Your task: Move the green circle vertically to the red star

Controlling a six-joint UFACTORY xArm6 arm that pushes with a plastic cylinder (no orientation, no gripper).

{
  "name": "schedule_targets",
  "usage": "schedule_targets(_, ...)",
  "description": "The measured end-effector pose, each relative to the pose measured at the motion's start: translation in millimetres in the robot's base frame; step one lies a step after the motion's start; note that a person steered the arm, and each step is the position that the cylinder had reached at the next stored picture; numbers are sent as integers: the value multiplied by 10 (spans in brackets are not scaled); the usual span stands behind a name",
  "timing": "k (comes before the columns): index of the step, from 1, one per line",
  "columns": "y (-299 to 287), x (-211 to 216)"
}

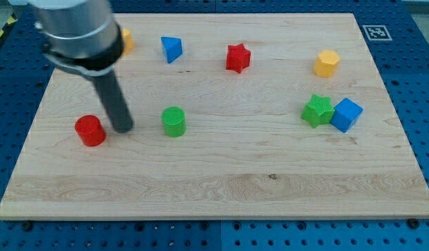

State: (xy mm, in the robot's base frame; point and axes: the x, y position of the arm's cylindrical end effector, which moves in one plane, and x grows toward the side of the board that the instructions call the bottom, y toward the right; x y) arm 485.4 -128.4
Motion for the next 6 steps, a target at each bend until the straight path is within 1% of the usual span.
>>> schedule_targets(1,916,-304)
schedule_targets(2,1498,-564)
schedule_targets(3,1118,-485)
schedule_targets(4,617,-130)
schedule_targets(5,812,158)
schedule_targets(6,1705,66)
